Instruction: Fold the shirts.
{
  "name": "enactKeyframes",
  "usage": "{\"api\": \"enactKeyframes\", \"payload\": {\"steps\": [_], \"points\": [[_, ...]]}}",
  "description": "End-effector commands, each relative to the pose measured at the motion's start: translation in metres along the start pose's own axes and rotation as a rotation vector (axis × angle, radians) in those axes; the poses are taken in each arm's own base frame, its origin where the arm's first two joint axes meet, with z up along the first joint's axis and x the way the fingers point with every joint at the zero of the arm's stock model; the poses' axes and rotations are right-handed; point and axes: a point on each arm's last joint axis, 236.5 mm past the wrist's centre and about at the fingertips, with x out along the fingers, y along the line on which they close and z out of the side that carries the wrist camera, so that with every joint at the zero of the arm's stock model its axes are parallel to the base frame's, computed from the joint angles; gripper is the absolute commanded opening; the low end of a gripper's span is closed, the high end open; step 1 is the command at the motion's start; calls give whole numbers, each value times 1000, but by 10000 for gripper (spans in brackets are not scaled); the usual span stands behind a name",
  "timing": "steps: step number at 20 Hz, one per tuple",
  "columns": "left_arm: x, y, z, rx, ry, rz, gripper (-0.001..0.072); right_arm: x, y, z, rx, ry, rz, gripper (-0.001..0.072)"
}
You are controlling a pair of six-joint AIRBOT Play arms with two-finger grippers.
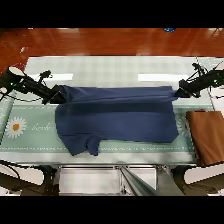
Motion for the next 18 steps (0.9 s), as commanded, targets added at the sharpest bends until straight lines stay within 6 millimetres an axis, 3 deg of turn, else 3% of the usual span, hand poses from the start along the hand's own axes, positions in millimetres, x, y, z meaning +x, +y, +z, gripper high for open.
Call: {"api": "enactKeyframes", "payload": {"steps": [1, 3, 4, 5, 7, 10, 13, 15, 18], "points": [[4, 13, -17, -63, 74, 82, 22, 7, -4, -5, -5, 20, -21, 25], [10, 12, -24, -63, 102, 86, 29, 7, -4, -5, -1, 18, -22, 26], [14, 10, -28, -59, 120, 87, 204, 7, -4, -4, 15, 12, -24, 130], [13, 9, -33, -50, 142, 91, 518, 6, -4, -4, 33, 12, -21, 372], [2, 9, -40, -50, 167, 94, 509, -3, -4, -6, 28, 9, -21, 407], [-36, 8, -43, -56, 72, 87, 508, -47, -15, -1, 59, -100, -27, 407], [-66, 30, -62, -92, -81, 145, 508, -78, -20, -16, 87, -199, -16, 407], [-62, 52, -88, -170, -173, 160, 508, -69, -17, -38, 82, -240, -3, 407], [-37, 78, -134, -325, -249, 132, 508, -44, 4, -73, 86, -289, 97, 407]]}}
